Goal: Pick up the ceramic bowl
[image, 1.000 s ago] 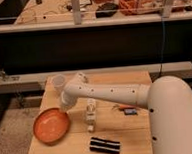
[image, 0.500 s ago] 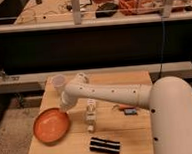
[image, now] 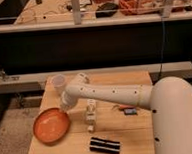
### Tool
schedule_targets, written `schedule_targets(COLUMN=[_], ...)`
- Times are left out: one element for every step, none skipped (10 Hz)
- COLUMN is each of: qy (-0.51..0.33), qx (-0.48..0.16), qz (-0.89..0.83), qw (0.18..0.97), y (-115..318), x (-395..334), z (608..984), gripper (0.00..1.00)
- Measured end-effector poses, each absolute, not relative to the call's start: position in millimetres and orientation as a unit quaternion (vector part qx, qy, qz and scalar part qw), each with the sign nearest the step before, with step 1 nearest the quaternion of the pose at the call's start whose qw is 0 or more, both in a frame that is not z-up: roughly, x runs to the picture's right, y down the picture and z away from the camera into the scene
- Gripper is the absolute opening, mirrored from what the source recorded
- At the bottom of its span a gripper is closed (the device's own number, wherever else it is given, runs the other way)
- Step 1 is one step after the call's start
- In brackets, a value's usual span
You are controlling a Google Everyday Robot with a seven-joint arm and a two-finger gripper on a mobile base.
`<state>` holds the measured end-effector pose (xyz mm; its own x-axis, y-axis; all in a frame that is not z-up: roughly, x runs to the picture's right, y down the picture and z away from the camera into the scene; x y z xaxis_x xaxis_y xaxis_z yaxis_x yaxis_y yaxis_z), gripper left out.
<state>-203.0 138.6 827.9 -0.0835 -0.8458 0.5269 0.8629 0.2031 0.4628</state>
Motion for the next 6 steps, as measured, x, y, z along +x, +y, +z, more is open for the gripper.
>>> schedule_targets(qy=[-0.379, -0.379, -0.38, -0.378, -0.378, -0.379], qx=[-0.01, -0.008, -0.007, -0.007, -0.005, -0.005], qz=[-0.632, -0.632, -0.633, -0.634, -0.634, -0.634], qw=[0.676, 0.675, 0.674, 0.674, 0.675, 0.675], y=[138.3, 138.3, 138.6, 138.6, 137.7, 137.7], x=[-203.3, -202.9, -203.0, -201.1, -200.5, -200.2], z=[827.1, 827.0, 826.7, 827.6, 827.1, 827.0], gripper=[0.43, 0.52, 0.6, 0.64, 0.62, 0.55])
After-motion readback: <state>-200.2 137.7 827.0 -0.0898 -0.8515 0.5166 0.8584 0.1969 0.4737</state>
